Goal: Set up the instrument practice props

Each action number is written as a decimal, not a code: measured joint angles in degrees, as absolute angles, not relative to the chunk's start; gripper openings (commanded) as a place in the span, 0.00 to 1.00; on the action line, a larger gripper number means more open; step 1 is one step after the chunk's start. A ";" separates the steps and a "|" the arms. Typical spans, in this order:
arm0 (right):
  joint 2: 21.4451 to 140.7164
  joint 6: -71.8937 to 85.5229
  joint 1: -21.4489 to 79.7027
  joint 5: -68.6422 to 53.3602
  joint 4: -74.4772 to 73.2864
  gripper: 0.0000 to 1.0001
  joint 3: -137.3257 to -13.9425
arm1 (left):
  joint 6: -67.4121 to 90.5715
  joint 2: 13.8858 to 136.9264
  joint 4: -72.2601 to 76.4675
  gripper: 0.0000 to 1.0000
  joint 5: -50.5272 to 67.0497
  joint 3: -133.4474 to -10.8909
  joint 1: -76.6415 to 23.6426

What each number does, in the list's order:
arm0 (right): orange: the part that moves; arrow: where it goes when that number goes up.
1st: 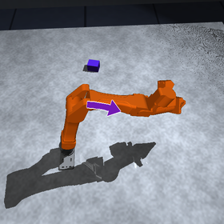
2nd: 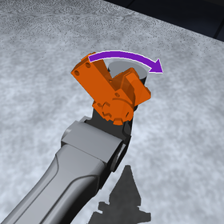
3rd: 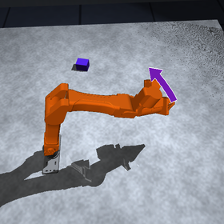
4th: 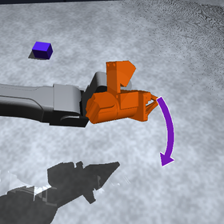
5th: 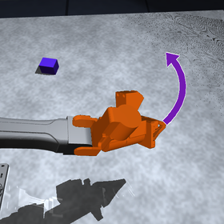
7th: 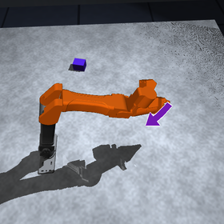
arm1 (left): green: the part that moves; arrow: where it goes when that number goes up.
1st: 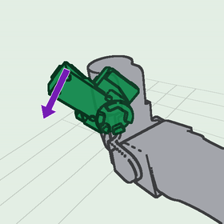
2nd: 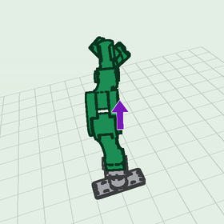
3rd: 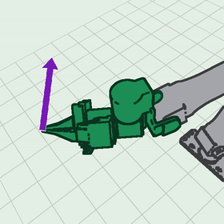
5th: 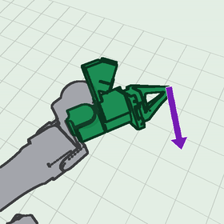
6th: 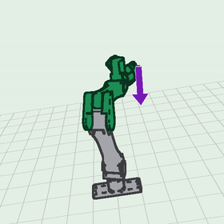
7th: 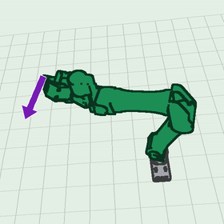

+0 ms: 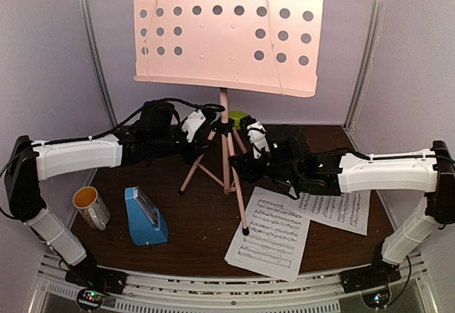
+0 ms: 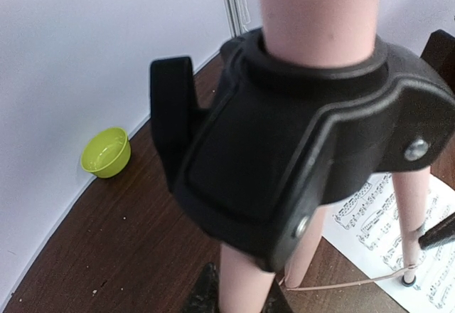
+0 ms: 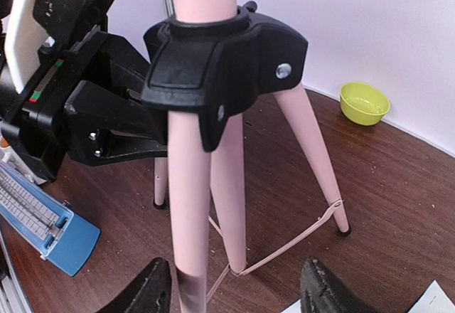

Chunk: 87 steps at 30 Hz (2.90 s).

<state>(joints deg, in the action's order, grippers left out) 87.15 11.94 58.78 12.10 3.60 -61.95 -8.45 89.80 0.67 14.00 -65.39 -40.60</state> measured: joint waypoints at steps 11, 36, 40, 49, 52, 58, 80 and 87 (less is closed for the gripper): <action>93.51 12.23 58.83 13.02 1.52 0.24 -66.52 | -7.92 89.67 2.37 0.00 13.47 -64.51 -40.60; 93.56 3.60 54.50 10.09 0.32 0.00 -69.28 | -5.02 91.20 1.93 0.00 7.62 -67.16 -41.43; 93.67 1.08 52.01 8.27 1.32 0.00 -69.28 | -4.95 93.95 1.98 0.00 6.31 -70.19 -41.60; 95.92 -3.18 47.16 4.40 2.66 0.00 -71.16 | -6.13 99.44 1.89 0.00 2.90 -76.36 -41.67; 97.32 -4.34 46.09 3.33 3.25 0.00 -72.31 | -6.26 100.36 1.78 0.00 1.30 -77.43 -41.60; 99.42 -6.35 43.83 1.21 4.01 0.00 -74.24 | -6.63 102.87 1.72 0.00 -0.30 -80.29 -41.23; 99.96 -7.33 40.40 -2.37 6.63 0.00 -73.10 | -8.27 107.94 -2.31 0.02 2.28 -87.83 -40.95; 99.55 -5.91 39.88 -2.57 9.98 0.00 -71.02 | -9.96 109.97 -5.76 0.01 3.81 -92.03 -40.60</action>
<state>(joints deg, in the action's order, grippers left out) 99.55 -5.91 39.88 -2.57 9.98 -71.02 -9.96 109.97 -5.76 3.81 -92.03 -40.60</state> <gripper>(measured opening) 0.121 0.125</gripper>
